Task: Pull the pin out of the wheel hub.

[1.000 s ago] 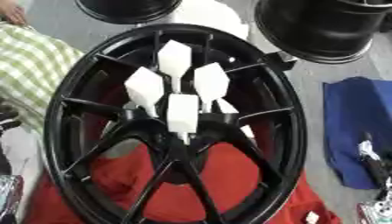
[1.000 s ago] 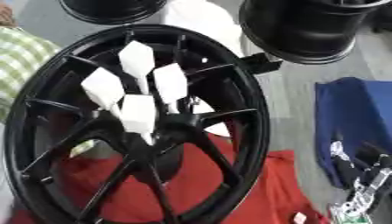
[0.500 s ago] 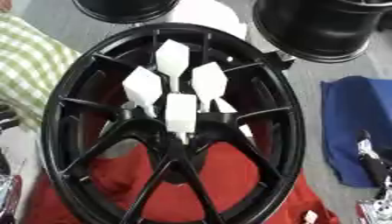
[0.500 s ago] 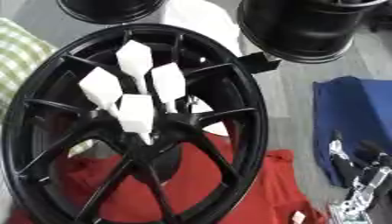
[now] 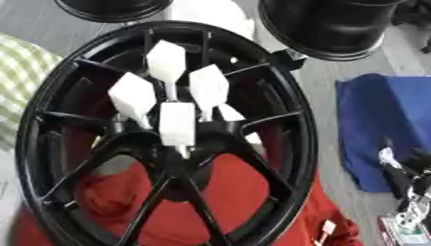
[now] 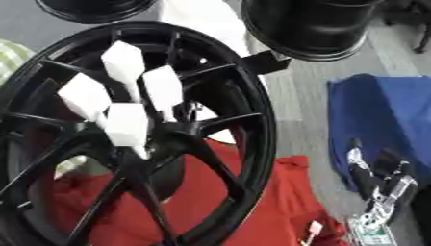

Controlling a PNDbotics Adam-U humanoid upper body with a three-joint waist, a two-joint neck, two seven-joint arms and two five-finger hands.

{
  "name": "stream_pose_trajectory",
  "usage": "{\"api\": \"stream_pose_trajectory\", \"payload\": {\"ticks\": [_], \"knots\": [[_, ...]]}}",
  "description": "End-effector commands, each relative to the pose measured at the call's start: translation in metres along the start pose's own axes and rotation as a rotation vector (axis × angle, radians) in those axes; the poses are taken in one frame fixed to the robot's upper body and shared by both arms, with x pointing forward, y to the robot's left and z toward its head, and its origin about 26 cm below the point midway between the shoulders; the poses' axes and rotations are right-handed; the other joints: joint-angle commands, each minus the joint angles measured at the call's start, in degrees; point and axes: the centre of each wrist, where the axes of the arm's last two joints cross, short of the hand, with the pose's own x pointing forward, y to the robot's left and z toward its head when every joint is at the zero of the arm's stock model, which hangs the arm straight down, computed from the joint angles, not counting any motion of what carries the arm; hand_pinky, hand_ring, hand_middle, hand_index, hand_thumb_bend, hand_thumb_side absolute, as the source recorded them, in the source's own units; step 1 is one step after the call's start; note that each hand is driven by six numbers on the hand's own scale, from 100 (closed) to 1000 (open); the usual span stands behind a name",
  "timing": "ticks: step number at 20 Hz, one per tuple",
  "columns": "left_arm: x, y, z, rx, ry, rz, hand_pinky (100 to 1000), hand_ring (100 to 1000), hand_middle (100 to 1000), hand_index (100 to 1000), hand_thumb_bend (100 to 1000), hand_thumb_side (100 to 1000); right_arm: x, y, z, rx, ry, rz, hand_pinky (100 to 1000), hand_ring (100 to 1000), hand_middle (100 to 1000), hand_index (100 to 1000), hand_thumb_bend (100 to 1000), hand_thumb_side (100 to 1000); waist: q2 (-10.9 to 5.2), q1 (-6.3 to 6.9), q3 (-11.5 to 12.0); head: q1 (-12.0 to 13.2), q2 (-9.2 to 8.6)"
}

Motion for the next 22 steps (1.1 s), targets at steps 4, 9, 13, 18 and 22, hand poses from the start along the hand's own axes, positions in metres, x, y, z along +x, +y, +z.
{"api": "stream_pose_trajectory", "payload": {"ticks": [4, 9, 13, 18, 22], "knots": [[0.087, 0.035, -0.049, -0.438, -0.227, -0.296, 686, 644, 627, 790, 172, 436, 0.009, -0.008, -0.012, -0.015, -0.049, 0.015, 522, 589, 498, 611, 634, 283, -1.16, 0.85, 0.14, -0.88, -0.03], [0.141, 0.021, -0.075, -0.783, -0.323, -0.515, 760, 688, 681, 821, 293, 449, 0.007, -0.013, -0.013, -0.020, -0.055, 0.034, 521, 587, 497, 611, 634, 283, -1.29, 1.43, 0.59, -0.60, -0.13], [0.166, 0.004, -0.087, -0.943, -0.386, -0.604, 802, 729, 739, 840, 341, 481, 0.007, -0.016, -0.014, -0.022, -0.059, 0.044, 521, 586, 496, 611, 635, 283, -1.39, 1.74, 0.75, -0.28, -0.55], [0.172, -0.022, -0.099, -1.024, -0.432, -0.620, 816, 740, 740, 848, 405, 537, 0.007, -0.017, -0.014, -0.022, -0.060, 0.049, 523, 586, 496, 611, 635, 284, -1.51, 1.84, 0.80, -0.15, -1.00], [0.169, -0.040, -0.105, -1.075, -0.453, -0.620, 811, 735, 733, 847, 414, 582, 0.007, -0.017, -0.015, -0.020, -0.060, 0.046, 523, 586, 496, 611, 635, 284, -1.39, 1.88, 0.53, 0.03, -1.63]]}}
